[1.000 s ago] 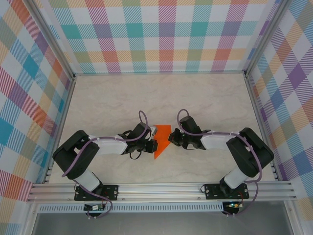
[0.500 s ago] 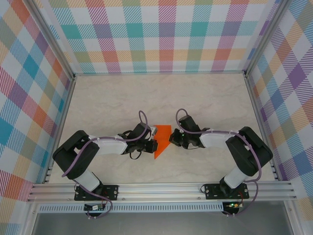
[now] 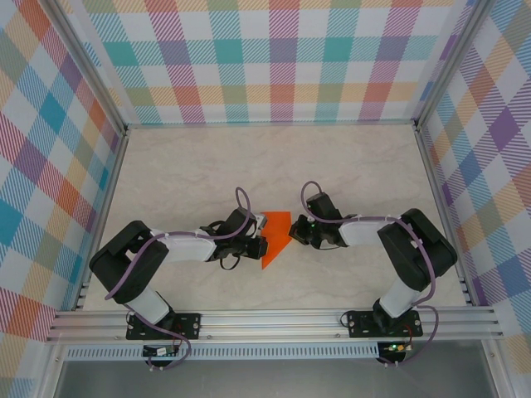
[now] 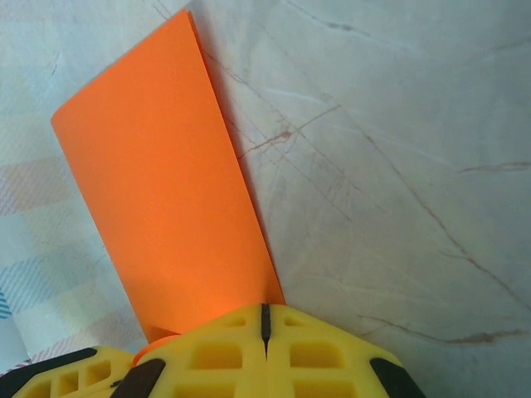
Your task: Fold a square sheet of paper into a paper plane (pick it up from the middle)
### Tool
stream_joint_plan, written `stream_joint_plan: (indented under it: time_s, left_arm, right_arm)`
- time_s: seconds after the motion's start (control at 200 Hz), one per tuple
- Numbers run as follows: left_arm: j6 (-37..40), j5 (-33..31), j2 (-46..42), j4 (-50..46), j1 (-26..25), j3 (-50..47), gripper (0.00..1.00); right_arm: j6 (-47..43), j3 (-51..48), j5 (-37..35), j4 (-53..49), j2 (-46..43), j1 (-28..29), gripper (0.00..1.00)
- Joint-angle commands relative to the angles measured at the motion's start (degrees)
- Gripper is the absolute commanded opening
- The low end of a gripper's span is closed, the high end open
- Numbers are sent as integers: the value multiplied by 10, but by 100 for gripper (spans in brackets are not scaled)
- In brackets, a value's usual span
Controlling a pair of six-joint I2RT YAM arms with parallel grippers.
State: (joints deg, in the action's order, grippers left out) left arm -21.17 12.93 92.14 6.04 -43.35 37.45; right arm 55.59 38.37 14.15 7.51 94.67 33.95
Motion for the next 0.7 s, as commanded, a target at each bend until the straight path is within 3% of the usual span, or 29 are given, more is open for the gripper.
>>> stream_joint_plan:
  time_s: [0.0,0.17,0.35,0.7]
  left_arm:
    - [11,-7,30,-91,2,-22,5]
    - [9,-5,29,-91,2,-20,5]
    - [9,-5,30,-94,2,-15,5]
    - [8,-11,23,-102,2,-12,5]
  right_arm:
    - [-33,15,-10,-54,-17,0,0]
    - [-58,55,33,-74,-51,4,1]
    - [-23,47,67,-18,-28,31,1]
    - [15,8,64,47,31,54,0]
